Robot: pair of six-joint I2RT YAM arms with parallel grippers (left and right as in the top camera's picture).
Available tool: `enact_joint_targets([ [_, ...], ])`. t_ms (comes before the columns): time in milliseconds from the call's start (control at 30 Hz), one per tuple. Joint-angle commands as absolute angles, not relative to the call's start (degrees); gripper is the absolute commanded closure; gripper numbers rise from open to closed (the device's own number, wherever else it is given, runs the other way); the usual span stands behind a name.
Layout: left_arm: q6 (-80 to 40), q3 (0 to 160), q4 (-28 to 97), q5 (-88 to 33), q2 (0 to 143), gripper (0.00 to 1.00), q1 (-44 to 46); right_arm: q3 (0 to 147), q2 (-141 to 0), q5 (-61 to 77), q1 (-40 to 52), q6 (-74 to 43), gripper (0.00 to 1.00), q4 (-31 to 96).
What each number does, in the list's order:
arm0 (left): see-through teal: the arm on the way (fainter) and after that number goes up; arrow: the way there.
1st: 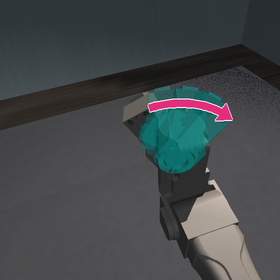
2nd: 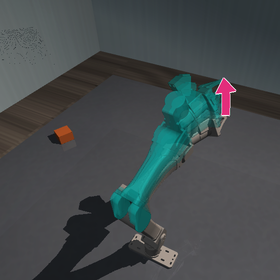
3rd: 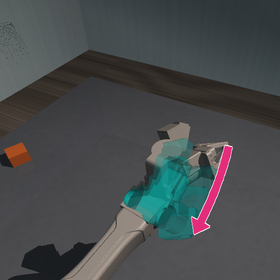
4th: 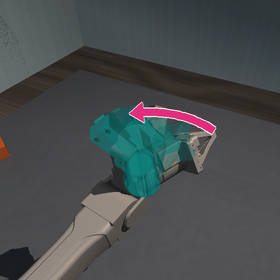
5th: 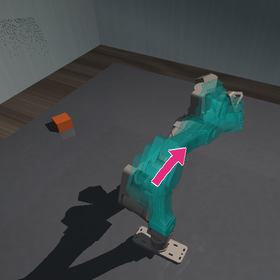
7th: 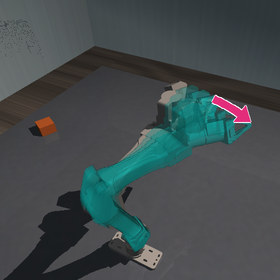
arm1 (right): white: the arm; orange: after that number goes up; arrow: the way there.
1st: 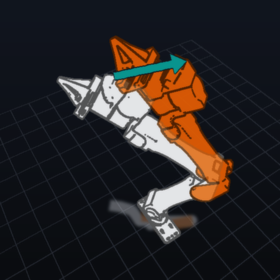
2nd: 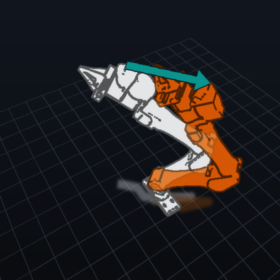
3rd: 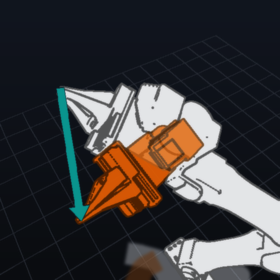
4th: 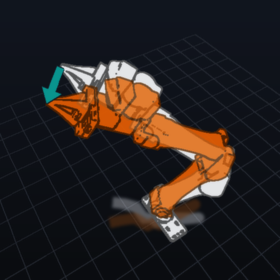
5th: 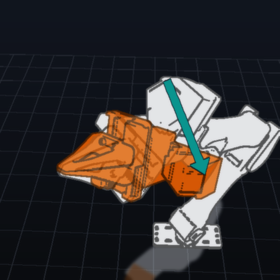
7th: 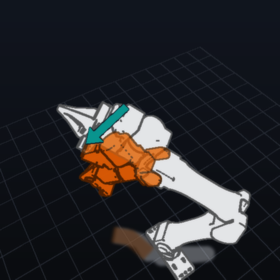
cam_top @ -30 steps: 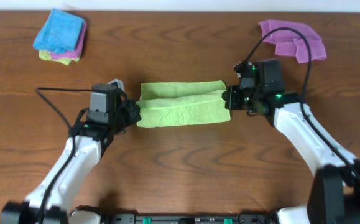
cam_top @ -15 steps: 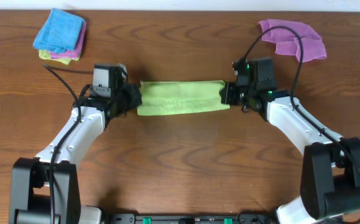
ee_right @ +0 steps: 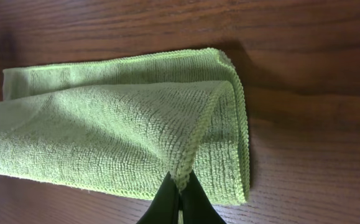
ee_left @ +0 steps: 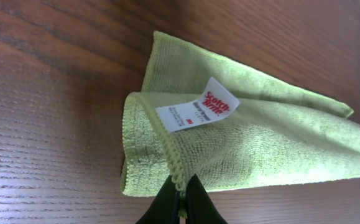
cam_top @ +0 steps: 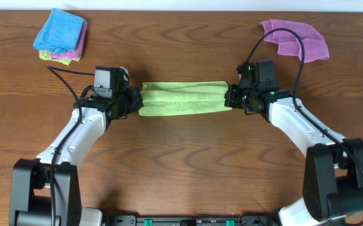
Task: Fold the cloth
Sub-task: 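Lift the near edge with both grippers and fold it over toward the far edge, then lower the folded strip and release it with the right gripper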
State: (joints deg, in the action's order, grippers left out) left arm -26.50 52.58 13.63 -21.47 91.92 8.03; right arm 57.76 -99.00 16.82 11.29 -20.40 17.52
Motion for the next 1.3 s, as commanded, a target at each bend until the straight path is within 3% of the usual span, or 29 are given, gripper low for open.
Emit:
enact_joint_targets([
  [0, -25.3, 52.9, 14.7, -19.4, 94.8, 0.94, 7.9, 58.1, -99.4, 14.7, 11.2, -21.0, 0.98, 18.0],
  [167, -25.5, 52.9, 16.3, -19.7, 97.6, 0.94, 7.9, 58.1, -99.5, 13.1, 11.2, -20.9, 0.97, 18.0],
  [200, -25.5, 52.9, 15.9, -19.8, 97.6, 0.92, 7.9, 58.1, -99.5, 13.1, 11.2, -21.0, 0.67, 18.0],
  [233, -25.5, 52.9, 15.6, -19.8, 97.6, 0.62, 7.9, 58.1, -99.5, 13.1, 11.2, -20.9, 0.34, 17.8],
  [267, -25.5, 53.2, 15.6, -20.1, 97.4, 0.17, 7.9, 58.1, -99.4, 13.3, 11.2, -20.9, 0.12, 17.5],
  [300, -25.5, 53.4, 15.6, -20.7, 97.3, 0.05, 7.8, 58.1, -99.4, 13.6, 11.2, -20.9, 0.05, 17.2],
  [333, -25.2, 53.8, 15.7, -21.3, 97.0, 0.05, 7.8, 58.1, -99.4, 13.6, 11.2, -20.9, 0.00, 16.8],
  [400, -25.2, 54.5, 15.8, -21.7, 96.1, 0.05, 7.8, 58.1, -99.2, 13.7, 11.2, -20.9, 0.04, 15.9],
  [433, -24.6, 55.1, 15.8, -22.2, 95.6, 0.05, 7.8, 58.1, -99.0, 14.0, 11.2, -21.0, 0.17, 15.3],
  [467, -23.7, 55.5, 15.8, -22.7, 95.0, 0.05, 7.8, 58.1, -98.7, 14.3, 11.2, -21.0, 0.39, 14.6],
  [500, -22.4, 56.2, 15.8, -22.8, 94.1, 0.04, 7.9, 58.2, -98.0, 15.2, 11.2, -21.0, 0.94, 13.8],
  [533, -21.5, 56.4, 15.8, -22.8, 93.6, 0.00, 8.1, 58.3, -97.6, 15.8, 11.2, -21.0, 0.99, 13.2],
  [600, -20.7, 56.5, 14.9, -21.7, 93.0, 0.40, 8.8, 58.5, -97.0, 16.1, 11.7, -20.7, 0.98, 12.1],
  [633, -20.8, 56.5, 14.7, -20.0, 93.2, 0.80, 9.3, 58.5, -97.0, 16.0, 11.9, -20.2, 0.98, 11.7],
  [667, -20.8, 56.5, 14.6, -18.1, 93.4, 0.94, 9.7, 58.5, -97.1, 15.7, 12.1, -20.1, 0.98, 11.6],
  [933, -21.6, 56.5, 11.8, -5.1, 98.0, 0.94, 14.6, 58.5, -99.0, 2.7, 15.5, -18.2, 0.99, 10.8],
  [1267, -22.3, 56.5, 11.3, -4.3, 99.0, 0.94, 15.2, 58.5, -109.6, 3.6, 16.1, -18.2, 0.99, 8.6],
])
